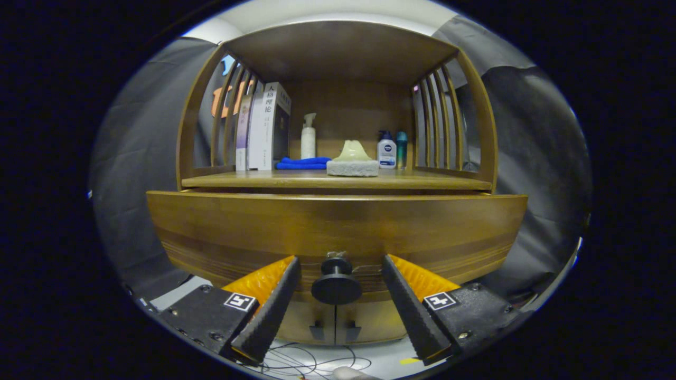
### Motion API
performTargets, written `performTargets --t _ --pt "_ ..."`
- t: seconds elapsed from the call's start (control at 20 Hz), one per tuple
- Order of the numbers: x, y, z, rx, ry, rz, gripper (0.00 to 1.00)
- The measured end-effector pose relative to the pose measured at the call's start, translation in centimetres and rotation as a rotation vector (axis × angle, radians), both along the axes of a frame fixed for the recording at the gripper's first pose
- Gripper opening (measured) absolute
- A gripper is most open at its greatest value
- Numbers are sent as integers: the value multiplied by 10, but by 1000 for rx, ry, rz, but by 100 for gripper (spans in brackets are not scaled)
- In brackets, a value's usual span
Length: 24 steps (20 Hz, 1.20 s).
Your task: Pull open the drawer, take out the items inside it, and place them on the countertop above the cabinet.
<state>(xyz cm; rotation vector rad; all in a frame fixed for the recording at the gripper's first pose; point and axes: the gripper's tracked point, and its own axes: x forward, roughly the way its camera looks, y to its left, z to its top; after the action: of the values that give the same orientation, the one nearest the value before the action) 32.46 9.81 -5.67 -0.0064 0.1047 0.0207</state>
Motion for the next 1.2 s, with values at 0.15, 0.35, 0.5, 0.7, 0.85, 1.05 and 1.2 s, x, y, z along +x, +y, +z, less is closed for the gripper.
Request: performTargets --t 0.15,0.35,0.5,0.7,0.85,1.05,1.2 --pt "15 0 1 2 -7 4 100" --pt "32 0 2 -7 -3 5 100" --pt "42 1 4 -11 -1 5 100" --pt "55 2 5 -15 11 3 100" --pt "61 2 6 -28 14 -6 100" --pt "60 3 5 -37 24 -7 100" --pt "59 2 4 -47 60 -9 100"
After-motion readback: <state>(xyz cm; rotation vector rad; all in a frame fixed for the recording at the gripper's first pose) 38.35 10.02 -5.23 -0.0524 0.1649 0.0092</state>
